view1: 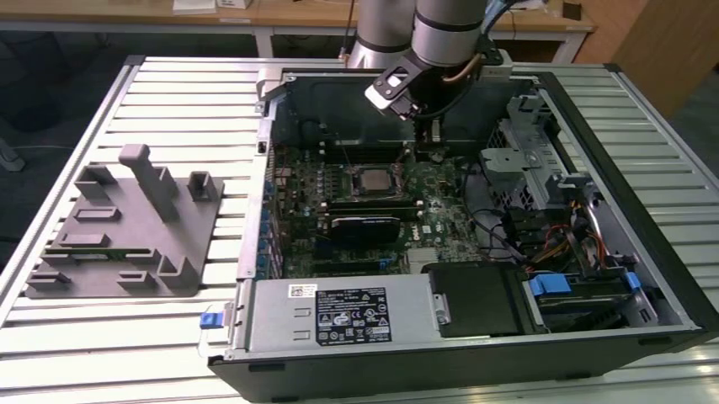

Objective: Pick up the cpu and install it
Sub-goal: 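Close the cpu cover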

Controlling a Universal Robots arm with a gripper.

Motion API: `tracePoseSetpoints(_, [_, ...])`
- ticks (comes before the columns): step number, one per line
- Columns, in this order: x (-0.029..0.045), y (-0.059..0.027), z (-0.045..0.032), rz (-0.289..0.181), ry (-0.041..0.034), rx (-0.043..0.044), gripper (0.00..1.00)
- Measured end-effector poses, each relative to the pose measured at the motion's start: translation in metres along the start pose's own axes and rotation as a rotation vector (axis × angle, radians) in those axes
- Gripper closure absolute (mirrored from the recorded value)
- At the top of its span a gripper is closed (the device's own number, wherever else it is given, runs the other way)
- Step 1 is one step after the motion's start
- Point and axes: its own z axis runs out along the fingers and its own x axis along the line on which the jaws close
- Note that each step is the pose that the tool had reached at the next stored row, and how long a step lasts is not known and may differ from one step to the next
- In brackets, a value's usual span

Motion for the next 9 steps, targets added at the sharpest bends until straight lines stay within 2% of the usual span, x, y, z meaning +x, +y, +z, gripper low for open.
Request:
tracePoseSetpoints(6, [-0.0007, -0.0146, -0.0004, 0.000, 0.0000, -0.0003, 0.89])
tracePoseSetpoints(9, [-0.0008, -0.0183, -0.0006, 0.000, -0.0002, -0.0003, 0.89])
